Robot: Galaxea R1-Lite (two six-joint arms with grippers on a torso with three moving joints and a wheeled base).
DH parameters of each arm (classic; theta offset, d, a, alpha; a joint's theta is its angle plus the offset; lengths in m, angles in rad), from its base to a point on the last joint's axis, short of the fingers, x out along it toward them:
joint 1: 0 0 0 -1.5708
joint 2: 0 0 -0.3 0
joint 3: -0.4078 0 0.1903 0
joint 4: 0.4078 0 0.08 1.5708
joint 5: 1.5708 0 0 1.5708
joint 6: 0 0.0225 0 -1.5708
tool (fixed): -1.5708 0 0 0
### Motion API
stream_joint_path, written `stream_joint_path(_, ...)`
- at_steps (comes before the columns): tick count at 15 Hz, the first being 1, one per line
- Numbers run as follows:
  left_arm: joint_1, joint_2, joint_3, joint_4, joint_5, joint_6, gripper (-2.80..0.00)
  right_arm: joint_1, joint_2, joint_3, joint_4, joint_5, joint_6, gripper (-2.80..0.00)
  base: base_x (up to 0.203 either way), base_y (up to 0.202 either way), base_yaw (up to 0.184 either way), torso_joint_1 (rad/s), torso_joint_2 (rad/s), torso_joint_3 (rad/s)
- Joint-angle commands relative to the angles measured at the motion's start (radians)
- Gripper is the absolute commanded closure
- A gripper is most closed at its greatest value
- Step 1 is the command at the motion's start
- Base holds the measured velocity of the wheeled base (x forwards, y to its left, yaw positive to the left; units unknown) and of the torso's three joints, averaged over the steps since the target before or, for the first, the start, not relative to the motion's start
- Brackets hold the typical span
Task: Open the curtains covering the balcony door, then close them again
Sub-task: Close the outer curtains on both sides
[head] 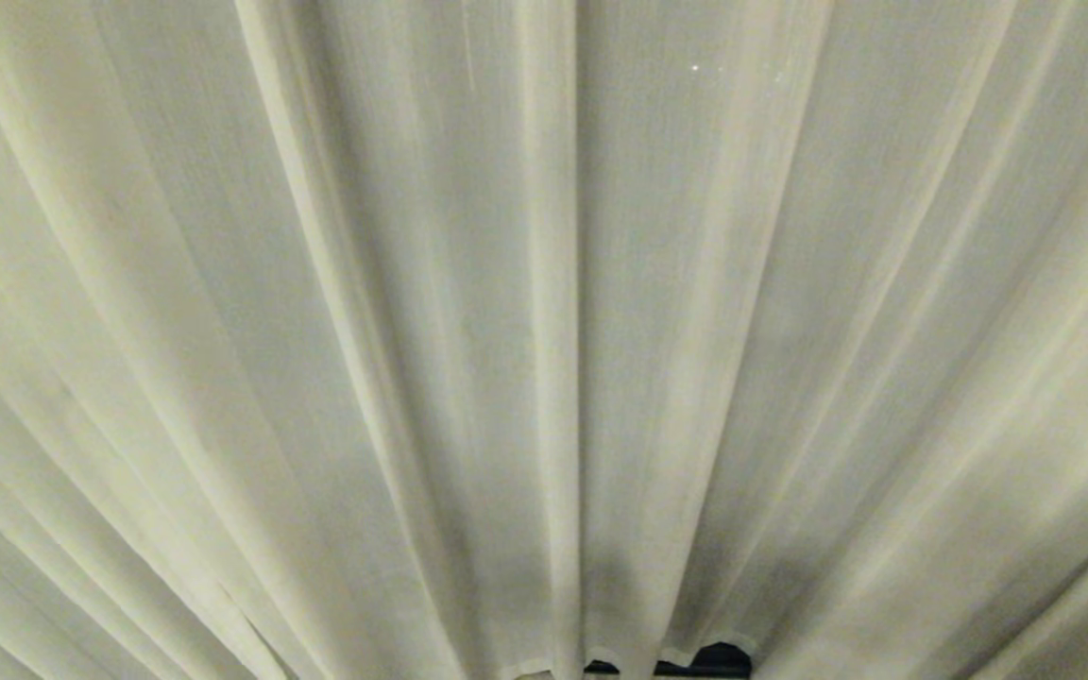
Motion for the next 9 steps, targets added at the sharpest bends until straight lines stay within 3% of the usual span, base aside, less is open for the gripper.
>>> stream_joint_path(1, 0.008, -0.142, 0.000, 0.000, 0.005, -0.018, 0.00, 0.001, 0.002, 0.000, 0.000, -0.001, -0.001, 0.00, 0.000, 0.000, 0.000, 0.000, 0.00, 0.000)
stream_joint_path(3, 0.012, -0.225, 0.000, 0.002, 0.006, -0.025, 0.00, 0.000, 0.002, 0.000, 0.000, 0.000, -0.001, 0.00, 0.000, 0.000, 0.000, 0.000, 0.00, 0.000)
stream_joint_path(9, 0.012, -0.227, 0.000, 0.003, 0.008, -0.031, 0.00, 0.000, 0.002, 0.000, 0.000, 0.001, -0.001, 0.00, 0.000, 0.000, 0.000, 0.000, 0.00, 0.000)
